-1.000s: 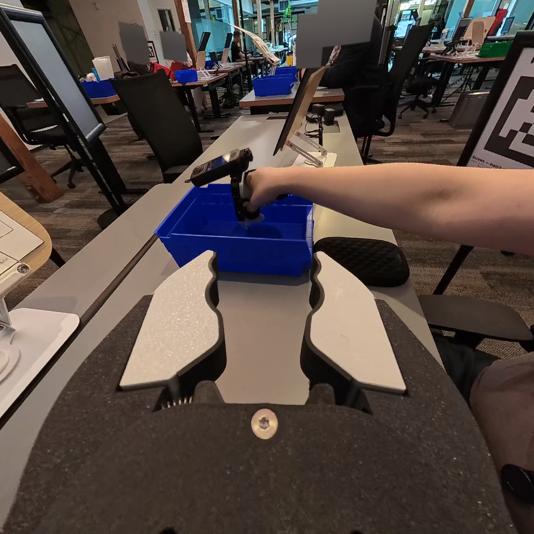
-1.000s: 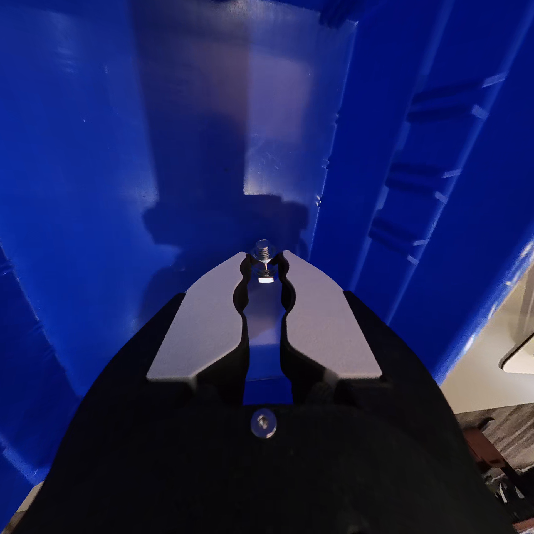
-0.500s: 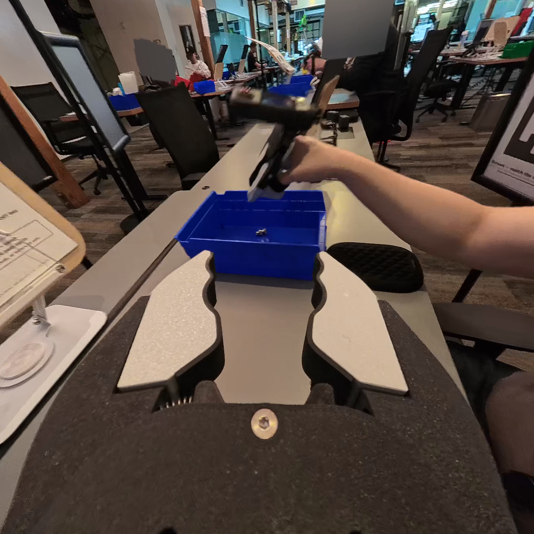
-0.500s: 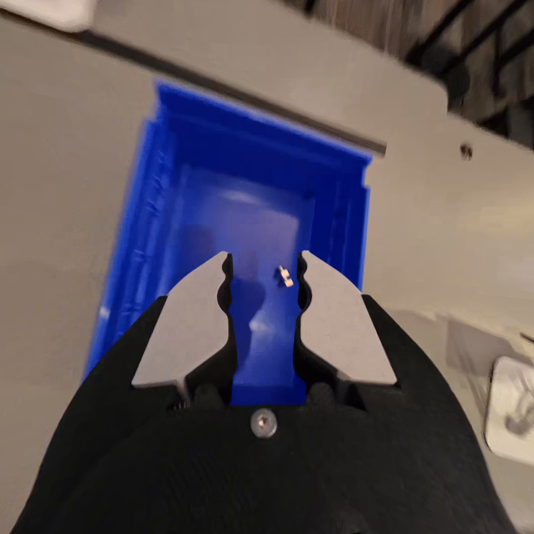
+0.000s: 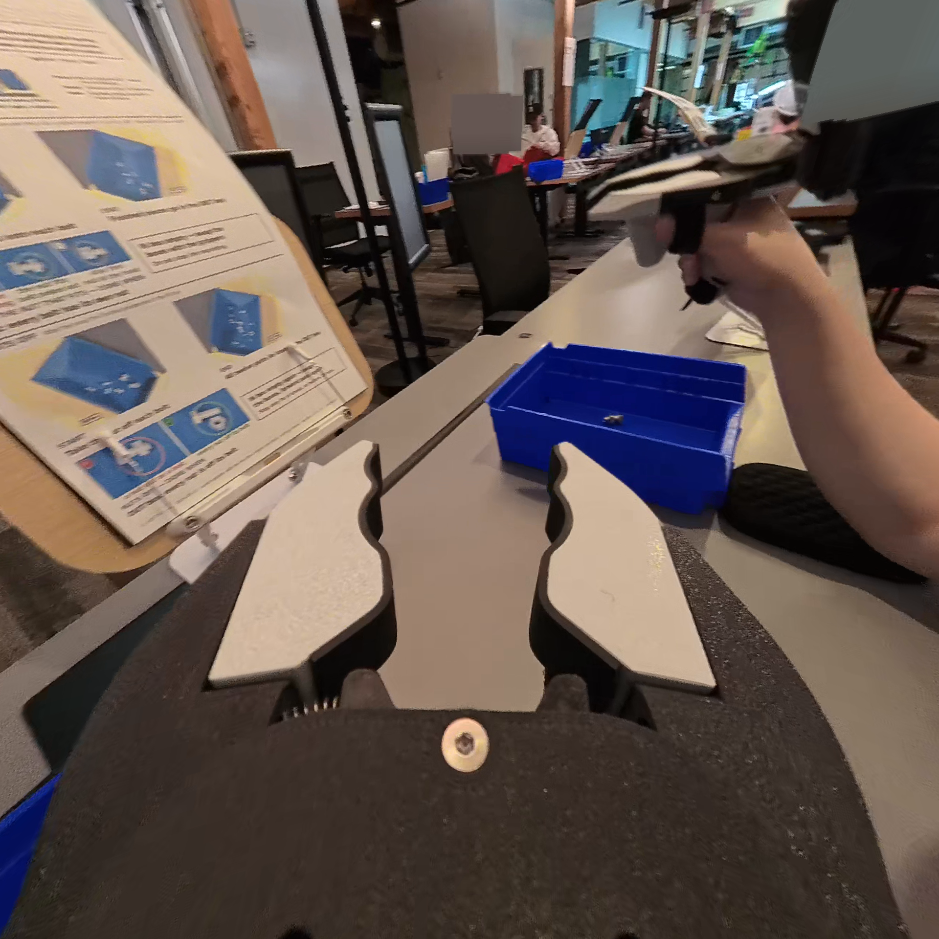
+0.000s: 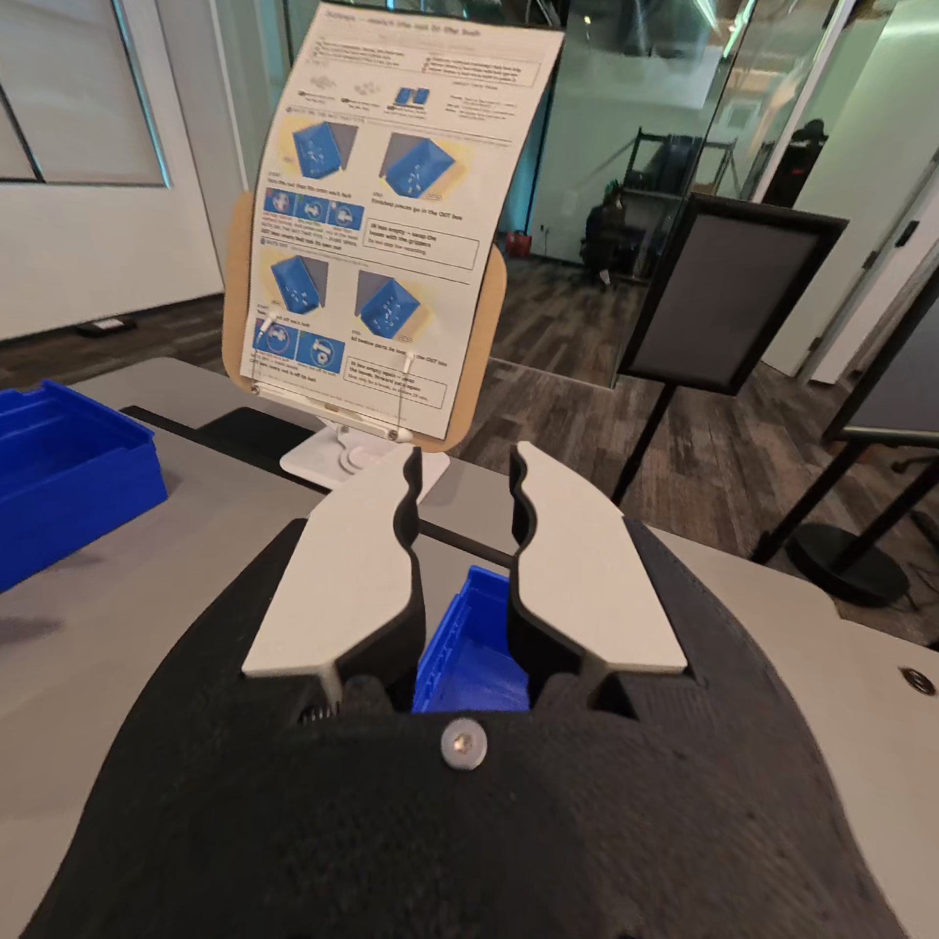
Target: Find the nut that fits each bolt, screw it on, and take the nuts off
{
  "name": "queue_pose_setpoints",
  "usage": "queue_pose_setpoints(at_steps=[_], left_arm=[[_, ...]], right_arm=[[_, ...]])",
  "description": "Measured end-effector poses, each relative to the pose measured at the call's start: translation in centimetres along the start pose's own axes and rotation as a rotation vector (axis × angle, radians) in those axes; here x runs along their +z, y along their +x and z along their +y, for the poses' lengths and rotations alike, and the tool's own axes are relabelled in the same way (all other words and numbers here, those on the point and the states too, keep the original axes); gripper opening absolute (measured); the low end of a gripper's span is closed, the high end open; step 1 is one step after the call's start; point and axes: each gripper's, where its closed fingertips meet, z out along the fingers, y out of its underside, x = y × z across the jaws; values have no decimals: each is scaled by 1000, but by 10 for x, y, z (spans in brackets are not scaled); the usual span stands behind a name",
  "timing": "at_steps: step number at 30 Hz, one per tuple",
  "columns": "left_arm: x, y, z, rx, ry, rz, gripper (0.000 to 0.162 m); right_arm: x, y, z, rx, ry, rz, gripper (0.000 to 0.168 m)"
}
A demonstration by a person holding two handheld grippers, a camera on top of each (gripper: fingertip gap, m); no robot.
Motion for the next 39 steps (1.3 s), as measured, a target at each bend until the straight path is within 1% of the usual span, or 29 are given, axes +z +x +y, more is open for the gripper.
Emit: queue_pose_setpoints(at_steps=[4, 7, 9, 12, 13, 15, 16, 17, 21, 24, 26, 28, 32, 36, 39], left_arm=[[-23, -33, -2, 6, -6, -131, 62], [-46, -60, 7, 34, -80, -249, 60], [-63, -77, 17, 35, -141, -310, 56], [-81, -99, 35, 4, -228, -334, 49], [-85, -110, 43, 6, -270, -364, 49], [-92, -137, 61, 62, -373, -453, 47], [-93, -145, 72, 82, -419, -465, 45], [-92, -150, 83, 82, -464, -452, 41], [-90, -163, 148, 17, -686, -318, 43], [-82, -163, 198, 7, -834, -162, 43], [-76, -166, 220, -17, -886, -100, 41], [-73, -174, 232, -39, -919, -85, 41], [-73, -187, 235, -5, -954, -61, 36], [-69, -181, 237, 13, -1000, 44, 35], [-67, -178, 253, 68, -1069, 101, 32]], right_arm=[[7, -5, 7, -21, 53, -36, 33], [8, -2, 7, -33, 83, -30, 32], [10, 0, 10, -38, 80, -29, 32], [13, 0, 15, -39, 65, -41, 32], [15, 1, 18, -39, 56, -39, 32], [19, 0, 22, -48, 36, -39, 32], [20, -1, 24, -58, 27, -39, 32], [22, -2, 26, -71, 20, -40, 32], [32, -7, 36, -127, -25, -54, 33], [41, -16, 45, -107, -41, -107, 33], [43, -17, 49, -95, -47, -121, 33], [43, -16, 50, -102, -51, -116, 33], [40, -9, 50, -116, -49, -93, 33], [41, -5, 53, -86, -51, -100, 33], [43, -4, 57, -75, -61, -107, 33]])
